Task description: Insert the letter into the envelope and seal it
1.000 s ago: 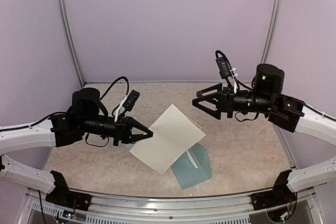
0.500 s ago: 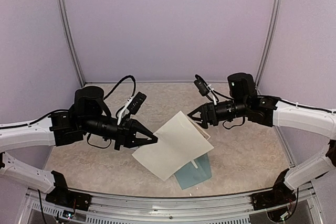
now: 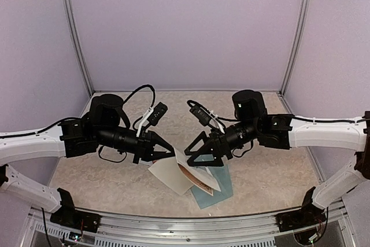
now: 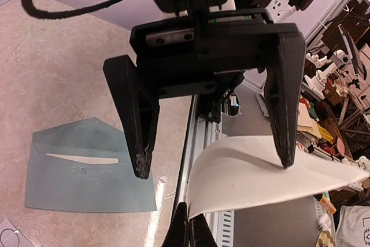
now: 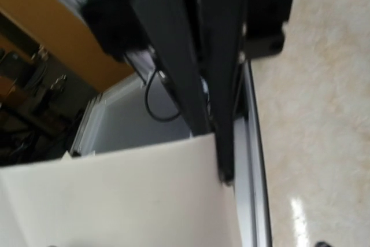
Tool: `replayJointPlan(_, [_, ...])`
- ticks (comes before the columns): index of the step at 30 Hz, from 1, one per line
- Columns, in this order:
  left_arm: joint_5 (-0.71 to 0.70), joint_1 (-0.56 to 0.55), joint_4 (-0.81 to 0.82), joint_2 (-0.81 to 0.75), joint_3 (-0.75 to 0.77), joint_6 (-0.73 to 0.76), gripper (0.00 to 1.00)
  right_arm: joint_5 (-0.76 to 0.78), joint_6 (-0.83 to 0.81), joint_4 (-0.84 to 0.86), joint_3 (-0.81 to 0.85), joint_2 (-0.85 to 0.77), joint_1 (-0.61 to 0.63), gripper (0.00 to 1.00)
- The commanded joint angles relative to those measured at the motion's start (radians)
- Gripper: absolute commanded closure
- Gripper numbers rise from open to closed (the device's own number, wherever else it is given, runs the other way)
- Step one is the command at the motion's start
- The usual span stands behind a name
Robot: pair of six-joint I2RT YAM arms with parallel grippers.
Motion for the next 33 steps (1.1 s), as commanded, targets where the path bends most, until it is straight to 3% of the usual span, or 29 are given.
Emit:
replayJointPlan(1, [-0.01,-0.004,-0.008,0.008,0.034,0.004,1.0,0.0,-0.037,0.009,0.041,0.07,0.037,0.08])
replayJointPlan(4, [-0.007,-0.004,-0.005,0.008,0.033,-0.002,1.0,0.002,-0.044,0.008,0.058,0.108,0.055,0.11])
replayJointPlan(14, [0.007,0.008,0.005,0.003,0.027,-0.015,1.0,-0.016,-0.046,0.018,0.071,0.15,0.067,0.46])
replayJointPlan(33, [0.025,0.019,0.065,-0.003,0.006,-0.037,1.0,-0.037,0.005,0.109,0.079,0.197,0.072,0.66])
